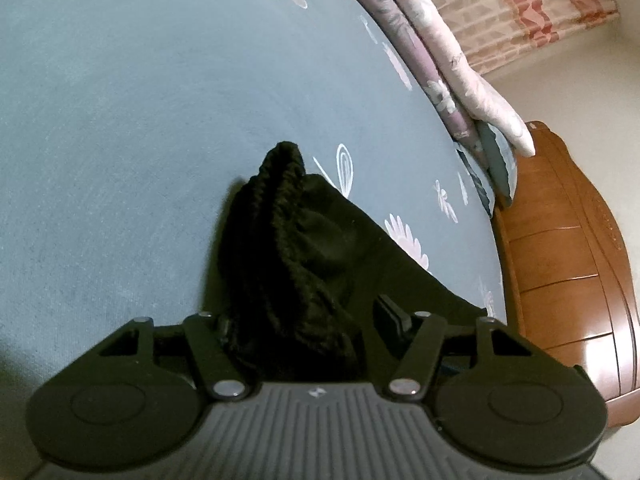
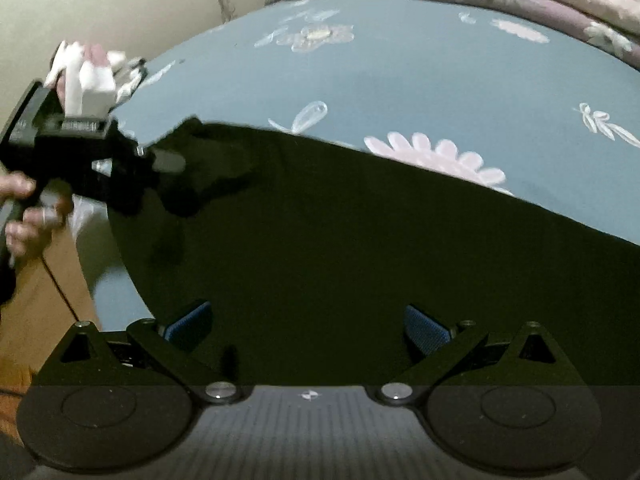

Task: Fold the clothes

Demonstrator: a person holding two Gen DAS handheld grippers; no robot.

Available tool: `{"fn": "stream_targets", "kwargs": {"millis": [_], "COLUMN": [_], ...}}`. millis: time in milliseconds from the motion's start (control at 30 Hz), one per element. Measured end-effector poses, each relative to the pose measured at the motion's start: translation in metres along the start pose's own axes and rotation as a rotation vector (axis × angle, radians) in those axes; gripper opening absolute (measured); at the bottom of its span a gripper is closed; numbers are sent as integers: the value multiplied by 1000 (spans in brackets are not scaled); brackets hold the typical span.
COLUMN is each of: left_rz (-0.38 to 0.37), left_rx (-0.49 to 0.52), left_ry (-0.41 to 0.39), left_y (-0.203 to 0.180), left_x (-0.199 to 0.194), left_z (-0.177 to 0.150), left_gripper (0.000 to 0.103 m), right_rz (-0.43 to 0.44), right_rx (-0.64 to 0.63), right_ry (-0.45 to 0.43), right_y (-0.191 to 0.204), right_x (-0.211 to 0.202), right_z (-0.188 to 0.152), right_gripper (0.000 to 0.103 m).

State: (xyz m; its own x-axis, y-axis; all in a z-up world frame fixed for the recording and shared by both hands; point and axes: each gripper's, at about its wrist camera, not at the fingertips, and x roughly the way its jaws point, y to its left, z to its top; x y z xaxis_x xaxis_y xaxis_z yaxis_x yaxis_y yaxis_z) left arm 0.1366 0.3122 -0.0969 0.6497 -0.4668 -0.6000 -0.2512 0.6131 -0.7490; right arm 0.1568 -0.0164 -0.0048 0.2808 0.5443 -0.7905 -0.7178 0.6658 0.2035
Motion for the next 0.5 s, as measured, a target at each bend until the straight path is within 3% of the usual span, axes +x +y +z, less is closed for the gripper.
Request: {"fn": "stream_targets", "kwargs": {"millis": [133,367,500], "left_rz": [24,96,161], "left_rx": [-20,-24,18], "left_ry": [22,60,64], "left_y": [2,1,-11], "left_x": [2,5,5], "left_z": [5,12,10], "left_gripper": [55,24,20], "right_rz": [-10,-38,-84], "right_rx": [16,85,154], "right_ry": [51,115,116], "right_y": [-26,-67,-77], "right_x": [-10,-33,-51], "right_z": [-1,0,3], "right_gripper": [103,103,103]}}
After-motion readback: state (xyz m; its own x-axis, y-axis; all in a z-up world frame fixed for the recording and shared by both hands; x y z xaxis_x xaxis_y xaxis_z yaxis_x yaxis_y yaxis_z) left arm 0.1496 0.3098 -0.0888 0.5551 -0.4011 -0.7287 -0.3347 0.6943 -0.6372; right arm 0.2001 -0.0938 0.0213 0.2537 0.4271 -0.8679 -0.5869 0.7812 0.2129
